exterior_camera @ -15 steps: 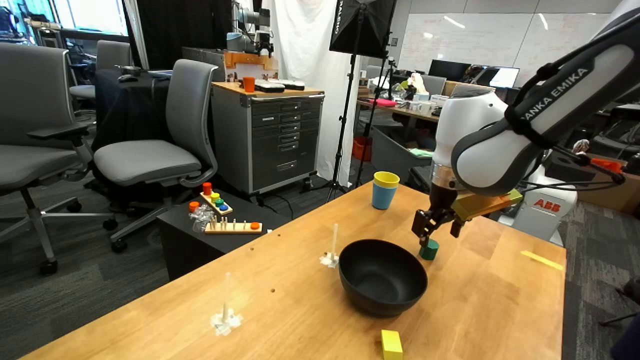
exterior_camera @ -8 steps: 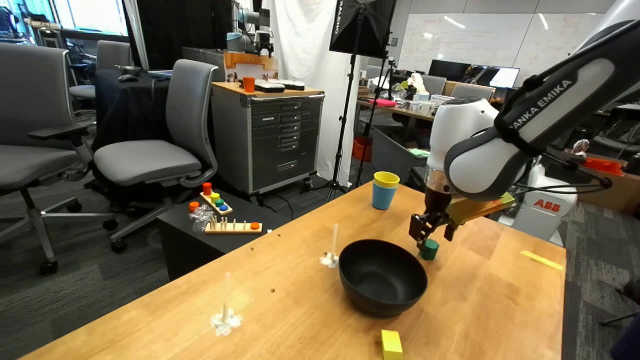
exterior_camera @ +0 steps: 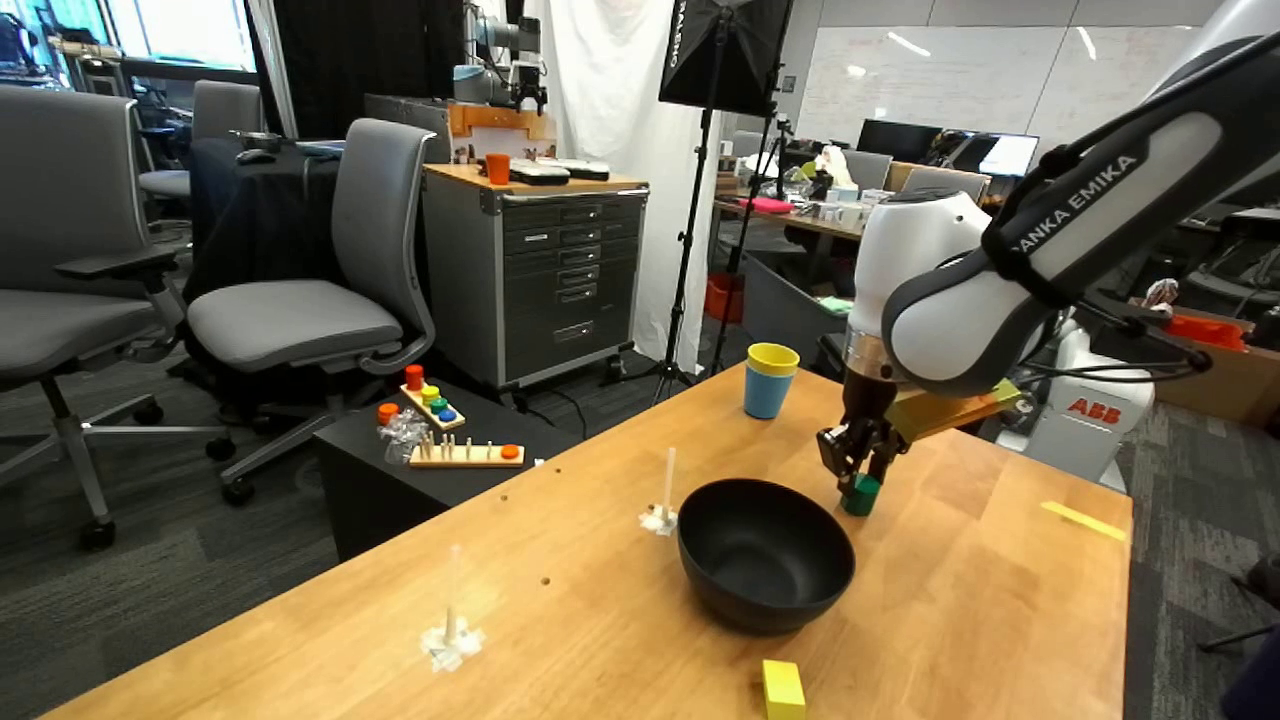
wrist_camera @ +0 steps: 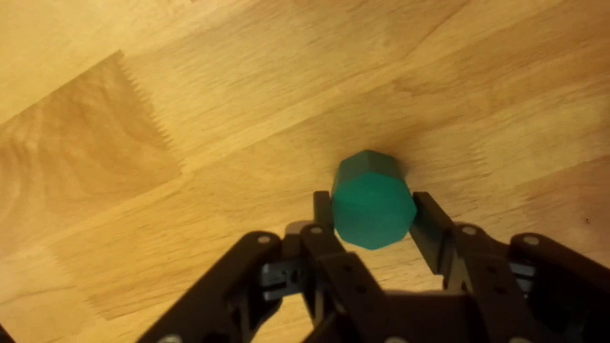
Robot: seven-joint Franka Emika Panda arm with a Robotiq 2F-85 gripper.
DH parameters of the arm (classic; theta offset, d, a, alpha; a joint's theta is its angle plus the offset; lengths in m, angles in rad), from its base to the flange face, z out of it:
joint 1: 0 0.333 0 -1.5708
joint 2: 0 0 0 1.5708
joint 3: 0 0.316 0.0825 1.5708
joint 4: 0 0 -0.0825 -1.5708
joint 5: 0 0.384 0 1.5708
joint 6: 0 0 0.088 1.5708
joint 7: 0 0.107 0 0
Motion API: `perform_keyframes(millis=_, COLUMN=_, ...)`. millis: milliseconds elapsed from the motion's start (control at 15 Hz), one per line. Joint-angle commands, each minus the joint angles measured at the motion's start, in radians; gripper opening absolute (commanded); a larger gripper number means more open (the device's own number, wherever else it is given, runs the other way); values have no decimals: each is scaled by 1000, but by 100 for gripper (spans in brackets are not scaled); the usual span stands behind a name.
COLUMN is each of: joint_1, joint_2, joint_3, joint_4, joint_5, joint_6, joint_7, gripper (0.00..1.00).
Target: Put the green and yellow blocks one at a time in the bowl
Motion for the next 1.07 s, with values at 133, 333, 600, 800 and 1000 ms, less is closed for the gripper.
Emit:
perform_keyframes(millis=133, joint_1=6, joint_2=-4, joint_3=2, joint_4=15, joint_5=15, joint_6=5, joint_7=-38, gripper=20)
perform_keyframes(millis=333, joint_1=24, joint_2=-53, joint_3=-2, joint_4=2, joint_5=7, joint_6=6, joint_7=-32, gripper=20)
perform_keyframes(millis=600, joint_1=57, joint_2=-168, joint_3=13, joint_4=-16, joint_5=-2, joint_6=-37, joint_7=-52, gripper=20)
perform_keyframes(millis=800, joint_1=62, joint_2=-262, joint_3=57, joint_4=-20, joint_5=16, joint_6=-75, joint_7=-92, gripper=20)
perform_keyframes(millis=1000, joint_1=57, joint_2=-338, joint_3=115, joint_4=-31, joint_5=39, joint_6=-138, joint_7=-144, gripper=20)
